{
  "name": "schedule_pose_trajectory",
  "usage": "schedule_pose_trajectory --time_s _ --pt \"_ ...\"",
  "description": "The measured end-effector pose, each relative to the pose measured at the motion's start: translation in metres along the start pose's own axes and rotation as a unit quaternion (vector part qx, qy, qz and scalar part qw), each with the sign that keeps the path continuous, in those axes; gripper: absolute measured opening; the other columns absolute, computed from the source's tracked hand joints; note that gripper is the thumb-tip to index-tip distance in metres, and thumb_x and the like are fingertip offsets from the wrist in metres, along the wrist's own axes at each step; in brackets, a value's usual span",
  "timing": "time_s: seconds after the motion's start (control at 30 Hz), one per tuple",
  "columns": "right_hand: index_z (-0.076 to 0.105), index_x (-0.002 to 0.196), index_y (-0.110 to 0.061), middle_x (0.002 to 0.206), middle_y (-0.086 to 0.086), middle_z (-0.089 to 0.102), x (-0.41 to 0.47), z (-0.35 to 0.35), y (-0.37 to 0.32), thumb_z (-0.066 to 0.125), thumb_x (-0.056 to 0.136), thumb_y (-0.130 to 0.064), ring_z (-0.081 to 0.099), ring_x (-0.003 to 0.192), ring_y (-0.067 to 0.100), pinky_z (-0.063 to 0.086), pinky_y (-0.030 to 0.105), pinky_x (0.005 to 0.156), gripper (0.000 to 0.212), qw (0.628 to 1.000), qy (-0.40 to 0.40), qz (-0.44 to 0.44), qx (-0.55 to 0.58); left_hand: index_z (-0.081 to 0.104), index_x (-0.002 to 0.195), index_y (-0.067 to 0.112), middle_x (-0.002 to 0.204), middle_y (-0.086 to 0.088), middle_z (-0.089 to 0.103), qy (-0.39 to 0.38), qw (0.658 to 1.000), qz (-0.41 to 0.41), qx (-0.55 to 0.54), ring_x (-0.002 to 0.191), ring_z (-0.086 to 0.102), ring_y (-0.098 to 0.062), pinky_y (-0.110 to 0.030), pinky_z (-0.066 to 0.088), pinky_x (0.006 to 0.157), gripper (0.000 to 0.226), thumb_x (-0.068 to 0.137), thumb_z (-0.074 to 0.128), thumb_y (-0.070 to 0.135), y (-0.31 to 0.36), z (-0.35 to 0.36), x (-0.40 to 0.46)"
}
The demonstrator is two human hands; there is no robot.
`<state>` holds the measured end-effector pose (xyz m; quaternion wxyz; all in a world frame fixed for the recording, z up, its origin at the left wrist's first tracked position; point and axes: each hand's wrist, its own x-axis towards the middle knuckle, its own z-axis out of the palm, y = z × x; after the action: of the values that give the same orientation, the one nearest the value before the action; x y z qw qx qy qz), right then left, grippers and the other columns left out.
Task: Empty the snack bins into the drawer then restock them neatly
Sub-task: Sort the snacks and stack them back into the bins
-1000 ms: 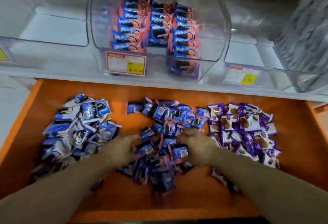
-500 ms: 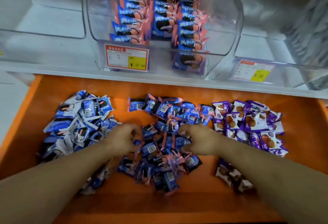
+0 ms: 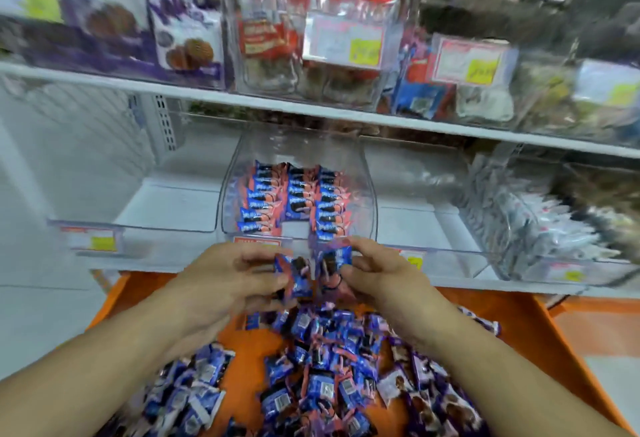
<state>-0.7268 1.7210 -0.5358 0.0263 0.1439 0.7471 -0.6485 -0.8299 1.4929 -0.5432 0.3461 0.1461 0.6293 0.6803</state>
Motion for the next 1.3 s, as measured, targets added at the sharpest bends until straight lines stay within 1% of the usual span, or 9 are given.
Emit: schedule_pose_trajectory --time_s 0.07,0.17,0.37,0.57,0.7,0.77,0.97,1.13,1.3 --pt "0.067 0.134 -0.022 0.133 0.021 0.067 -0.001 0.009 -0.004 0.072 0.092 -0.024 0.065 0.124 0.030 0.048 0.056 0.111 0.042 0.998 0.000 -0.010 0.064 0.077 0.109 0.001 0.109 -0.027 0.073 0.017 0.999 0.009 -0.040 0.094 0.074 -0.036 -0.048 0.064 0.085 0.036 0.073 0.079 0.002 0.010 0.006 -0.006" --pt "0.072 0.122 -0.020 0.118 0.021 0.071 -0.005 0.018 -0.013 0.073 0.093 -0.029 0.067 0.116 0.046 0.049 0.064 0.106 0.030 0.997 0.006 -0.036 0.062 0.074 0.114 0.001 0.107 -0.016 0.077 0.027 0.998 0.032 -0.045 0.097 0.076 -0.027 -0.040 0.063 0.085 0.042 0.073 0.080 0.007 0.021 0.014 -0.008" --pt "0.073 0.118 -0.028 0.093 0.002 0.078 0.012 0.019 -0.028 0.072 0.097 -0.011 0.077 0.098 0.028 0.055 0.054 0.103 0.027 0.998 0.032 -0.050 0.033 0.076 0.111 0.012 0.106 -0.016 0.078 0.078 0.997 -0.007 -0.003 0.100 0.076 -0.032 -0.037 0.064 0.084 0.028 0.086 0.076 0.000 0.033 0.004 0.007" --pt "0.061 0.117 -0.019 0.098 0.030 0.062 0.040 0.010 -0.032 0.078 0.093 -0.015 0.072 0.089 0.027 0.056 0.055 0.098 0.029 0.995 0.082 -0.060 -0.005 0.073 0.114 0.011 0.103 -0.013 0.079 0.146 0.988 0.011 0.039 0.098 0.077 -0.032 -0.050 0.055 0.101 0.037 0.091 0.063 -0.015 0.052 -0.030 0.024" --pt "0.069 0.109 -0.029 0.102 -0.004 0.069 0.062 0.010 -0.050 0.079 0.091 -0.012 0.071 0.084 0.023 0.056 0.033 0.075 0.026 0.980 0.108 -0.120 -0.113 0.073 0.107 0.003 0.097 -0.015 0.079 0.204 0.978 0.034 0.019 0.087 0.079 -0.029 -0.041 0.065 0.083 0.030 0.090 0.059 -0.019 0.064 -0.055 0.029" --pt "0.071 0.106 -0.035 0.097 -0.006 0.067 0.084 0.013 -0.057 0.080 0.089 -0.010 0.067 0.084 0.021 0.053 0.024 0.072 0.031 0.971 0.098 -0.133 -0.171 0.072 0.104 0.000 0.095 -0.016 0.079 0.218 0.975 0.038 -0.008 0.084 0.079 -0.028 -0.033 0.065 0.075 0.026 0.091 0.058 -0.018 0.068 -0.062 0.028" --pt "0.073 0.093 -0.024 0.089 0.003 0.074 0.153 0.035 -0.062 0.092 0.077 -0.011 0.071 0.081 0.024 0.062 0.041 0.080 0.028 0.946 -0.020 -0.107 -0.304 0.072 0.103 0.003 0.092 -0.013 0.079 0.220 0.975 0.030 0.000 0.084 0.079 -0.027 -0.033 0.065 0.074 0.024 0.092 0.060 -0.014 0.069 -0.075 0.030" --pt "0.080 0.096 -0.010 0.086 0.006 0.079 0.172 0.049 -0.053 0.091 0.078 -0.005 0.073 0.073 0.010 0.060 0.025 0.072 0.022 0.938 -0.093 -0.081 -0.323 0.074 0.105 0.007 0.093 -0.014 0.079 0.215 0.976 0.026 0.002 0.084 0.079 -0.029 -0.039 0.066 0.080 0.025 0.093 0.061 -0.012 0.068 -0.084 0.036" --pt "0.084 0.102 -0.028 0.090 0.015 0.079 0.173 0.040 -0.047 0.082 0.090 -0.013 0.063 0.068 0.025 0.057 0.040 0.069 0.020 0.944 -0.108 -0.065 -0.306 0.075 0.104 0.006 0.093 -0.016 0.079 0.213 0.977 0.024 -0.011 0.082 0.079 -0.030 -0.038 0.065 0.075 0.025 0.091 0.063 -0.013 0.067 -0.087 0.038"
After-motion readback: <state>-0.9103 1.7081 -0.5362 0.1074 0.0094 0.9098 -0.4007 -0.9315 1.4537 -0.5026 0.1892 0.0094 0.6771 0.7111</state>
